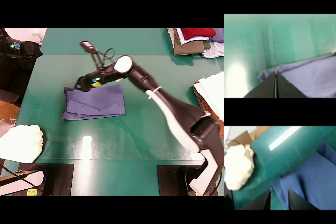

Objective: Fold the shirts.

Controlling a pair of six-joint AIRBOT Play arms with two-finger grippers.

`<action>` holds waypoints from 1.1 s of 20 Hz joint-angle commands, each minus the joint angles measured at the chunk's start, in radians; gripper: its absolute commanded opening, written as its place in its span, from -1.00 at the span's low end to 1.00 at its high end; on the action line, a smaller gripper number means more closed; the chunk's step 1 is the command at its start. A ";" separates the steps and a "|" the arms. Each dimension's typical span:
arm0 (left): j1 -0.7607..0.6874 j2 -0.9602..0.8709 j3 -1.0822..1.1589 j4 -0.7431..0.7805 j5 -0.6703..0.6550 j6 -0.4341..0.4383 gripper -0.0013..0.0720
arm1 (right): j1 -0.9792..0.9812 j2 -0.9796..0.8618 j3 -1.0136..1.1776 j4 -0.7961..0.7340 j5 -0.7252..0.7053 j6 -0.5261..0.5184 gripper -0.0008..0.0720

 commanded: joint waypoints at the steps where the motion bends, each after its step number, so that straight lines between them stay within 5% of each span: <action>1: 0.003 0.002 0.000 0.000 -0.066 0.000 -0.90 | -0.153 0.126 -0.204 -0.056 0.168 -0.004 -0.25; 4: 0.003 0.002 0.000 0.000 -0.103 0.000 -0.90 | -0.306 0.244 -0.443 -0.055 0.153 0.015 -0.25; 5: 0.003 0.002 0.000 -0.002 -0.108 0.000 -0.90 | -0.351 0.269 -0.508 -0.052 0.138 0.015 0.09; 6: 0.003 0.002 -0.001 -0.003 -0.108 0.000 -0.90 | -0.392 0.283 -0.563 -0.045 0.127 0.020 0.91; 7: 0.003 0.002 -0.002 -0.004 -0.108 0.000 -0.90 | -0.428 0.283 -0.601 -0.043 0.126 0.048 0.97; 12: 0.003 0.002 -0.002 -0.004 -0.105 0.000 -0.90 | -0.453 0.174 -0.672 0.114 0.094 0.057 0.91; 17: 0.003 0.002 -0.002 -0.004 -0.104 0.000 -0.90 | -0.342 -0.009 -0.521 0.263 0.110 0.043 0.82; 20: 0.003 0.002 -0.002 -0.009 -0.110 0.000 -0.90 | -0.270 -0.079 -0.418 0.292 0.122 0.039 0.38; 22: 0.003 0.002 -0.002 -0.036 -0.113 0.000 -0.90 | -0.239 -0.101 -0.364 0.291 0.130 0.022 -0.15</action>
